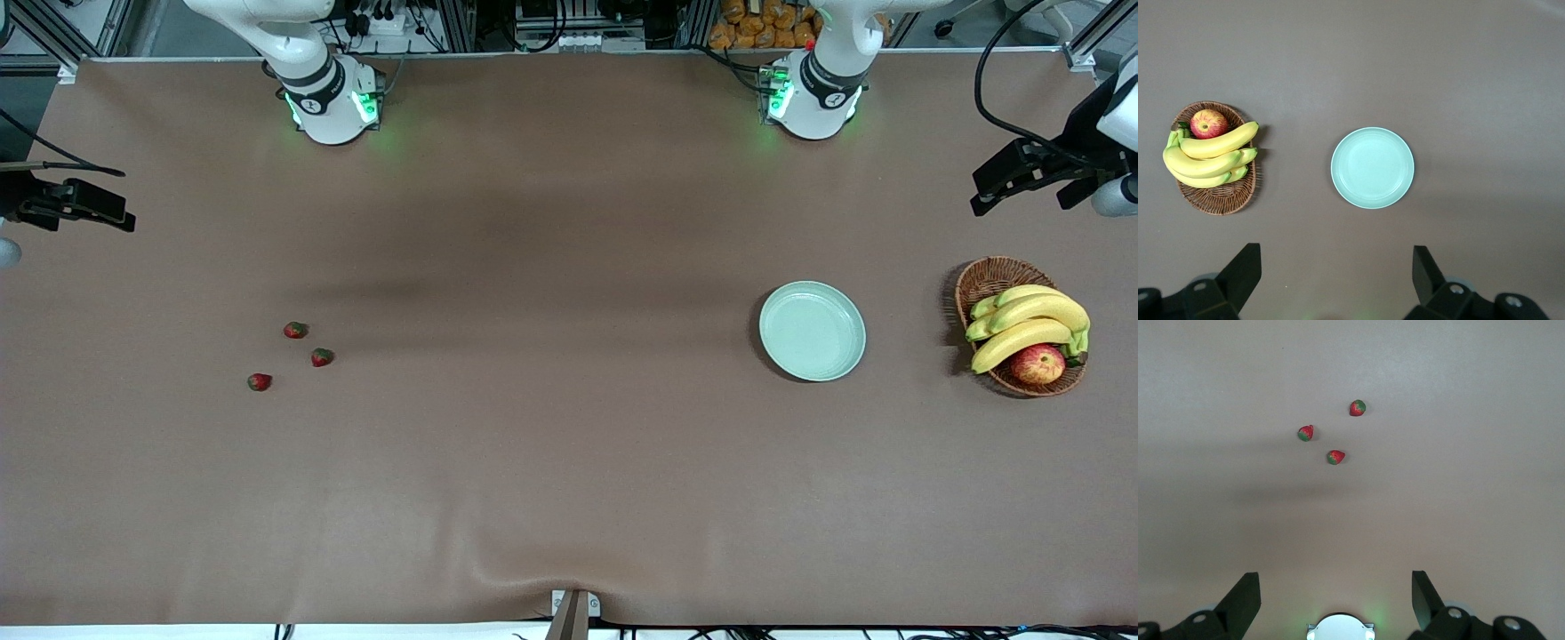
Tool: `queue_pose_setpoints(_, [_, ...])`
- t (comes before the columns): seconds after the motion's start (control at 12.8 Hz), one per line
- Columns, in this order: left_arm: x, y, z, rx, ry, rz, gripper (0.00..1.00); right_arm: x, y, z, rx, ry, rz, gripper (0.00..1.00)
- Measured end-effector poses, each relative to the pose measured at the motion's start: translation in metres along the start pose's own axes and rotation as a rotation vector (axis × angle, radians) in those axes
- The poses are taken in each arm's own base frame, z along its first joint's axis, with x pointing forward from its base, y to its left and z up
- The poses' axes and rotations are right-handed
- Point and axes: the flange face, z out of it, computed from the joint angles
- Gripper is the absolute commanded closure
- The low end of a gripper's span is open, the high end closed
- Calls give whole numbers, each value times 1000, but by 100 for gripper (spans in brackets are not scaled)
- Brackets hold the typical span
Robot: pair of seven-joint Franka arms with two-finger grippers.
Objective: Collect all strawberries into plate
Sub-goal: 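Reach the right gripper down and grasp the first strawberry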
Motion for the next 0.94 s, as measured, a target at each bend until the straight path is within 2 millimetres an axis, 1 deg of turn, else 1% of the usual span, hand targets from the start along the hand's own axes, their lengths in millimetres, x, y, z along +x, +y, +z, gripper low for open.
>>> queue_pose_setpoints(0.31, [0, 1, 0, 0, 0, 3, 0, -1, 0, 0, 0, -4, 0, 0])
queue_pose_setpoints(0.55, [-1, 7, 0, -2, -1, 21, 0, -1, 0, 1, 0, -6, 0, 0])
queue_pose_setpoints(0.62, [-1, 10, 1, -2, -3, 31, 0, 3, 0, 4, 1, -2, 0, 0])
queue_pose_setpoints(0.7, [-1, 14, 3, -2, -6, 39, 0, 11, 0, 10, 0, 8, -1, 0])
queue_pose_setpoints(0.78, [-1, 17, 5, -4, -10, 44, 0, 24, 0, 24, -1, 16, -2, 0])
queue_pose_setpoints(0.86, [-1, 19, 6, -11, -15, 46, 0, 43, -1, 47, -2, 18, -5, 0])
queue_pose_setpoints(0.94, [0, 19, 8, -17, -19, 46, 0, 64, -2, 77, -3, 15, -9, 0])
